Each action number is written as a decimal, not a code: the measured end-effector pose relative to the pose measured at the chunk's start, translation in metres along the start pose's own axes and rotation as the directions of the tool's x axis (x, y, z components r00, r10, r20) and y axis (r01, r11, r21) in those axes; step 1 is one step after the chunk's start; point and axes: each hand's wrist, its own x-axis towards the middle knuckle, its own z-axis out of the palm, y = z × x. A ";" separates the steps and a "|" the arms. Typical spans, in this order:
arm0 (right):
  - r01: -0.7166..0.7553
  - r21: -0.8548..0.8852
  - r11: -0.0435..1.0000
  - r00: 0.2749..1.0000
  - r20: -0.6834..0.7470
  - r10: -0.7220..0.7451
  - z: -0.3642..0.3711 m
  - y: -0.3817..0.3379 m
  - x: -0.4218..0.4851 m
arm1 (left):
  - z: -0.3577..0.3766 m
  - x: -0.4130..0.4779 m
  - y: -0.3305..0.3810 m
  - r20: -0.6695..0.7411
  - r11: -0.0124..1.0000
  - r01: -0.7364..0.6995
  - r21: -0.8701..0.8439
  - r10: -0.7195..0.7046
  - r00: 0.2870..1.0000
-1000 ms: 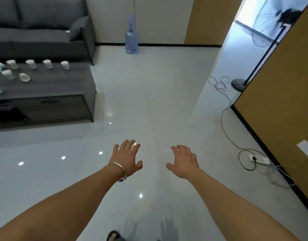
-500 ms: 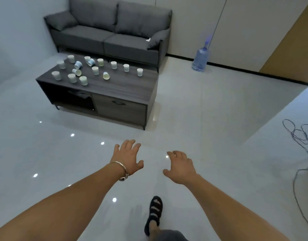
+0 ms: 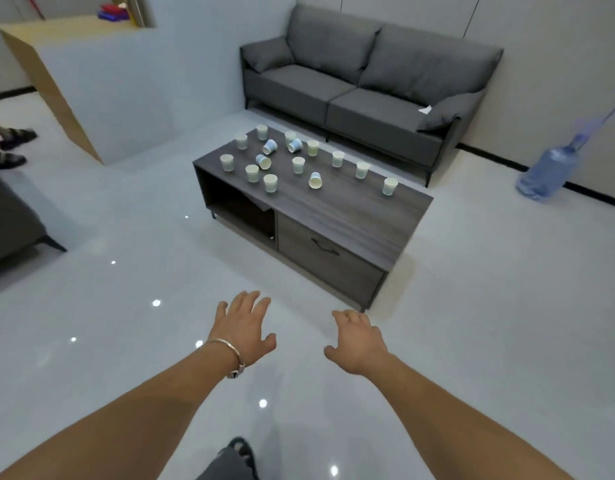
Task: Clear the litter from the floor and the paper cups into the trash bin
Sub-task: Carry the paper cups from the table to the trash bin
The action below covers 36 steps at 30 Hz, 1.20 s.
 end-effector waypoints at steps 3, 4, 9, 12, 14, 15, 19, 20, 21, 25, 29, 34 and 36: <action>0.041 -0.029 0.999 0.999 0.003 -0.041 -0.016 -0.024 0.060 | 0.001 0.048 -0.036 0.019 1.000 0.024 -0.005 -0.024 1.000; 0.036 -0.034 0.999 0.999 0.001 -0.036 -0.023 -0.033 0.080 | 0.000 0.068 -0.048 0.023 1.000 0.024 -0.012 -0.023 0.999; -0.033 0.001 0.999 0.999 0.020 0.033 -0.053 -0.066 0.162 | -0.024 0.161 -0.103 -0.009 0.998 0.000 -0.060 0.000 1.000; -0.064 0.015 0.998 0.998 -0.009 0.064 -0.075 -0.079 0.207 | -0.044 0.210 -0.131 -0.035 0.997 -0.037 -0.062 0.035 0.999; -0.083 0.040 0.996 0.997 0.002 0.083 -0.088 -0.090 0.235 | -0.052 0.240 -0.149 -0.028 0.998 -0.043 -0.053 0.041 0.999; -0.091 0.048 0.995 0.996 0.015 0.091 -0.092 -0.094 0.247 | -0.054 0.254 -0.156 -0.020 0.998 -0.047 -0.048 0.047 0.999; -0.092 0.053 0.994 0.995 0.045 0.089 -0.107 -0.100 0.304 | -0.054 0.314 -0.177 0.010 0.997 -0.060 -0.055 0.060 0.998; -0.090 0.052 0.995 0.994 0.060 0.087 -0.113 -0.100 0.321 | -0.054 0.331 -0.182 0.024 0.996 -0.066 -0.055 0.067 0.997; -0.089 0.047 0.995 0.994 0.074 0.085 -0.118 -0.100 0.339 | -0.054 0.347 -0.187 0.036 0.996 -0.069 -0.055 0.071 0.997; -0.096 0.049 0.994 0.991 0.094 0.091 -0.148 -0.097 0.430 | -0.063 0.420 -0.208 0.050 0.996 -0.047 -0.070 0.051 0.997; -0.090 0.108 0.990 0.989 0.123 0.077 -0.183 -0.112 0.517 | -0.089 0.478 -0.251 0.074 0.998 0.018 -0.059 -0.014 0.997; -0.029 0.110 0.994 0.993 0.114 0.016 -0.216 -0.138 0.600 | -0.116 0.545 -0.300 0.058 0.991 0.122 -0.051 -0.119 0.991; -0.023 0.109 0.994 0.993 0.121 0.010 -0.223 -0.145 0.624 | -0.113 0.565 -0.309 0.079 0.993 0.108 -0.056 -0.104 0.992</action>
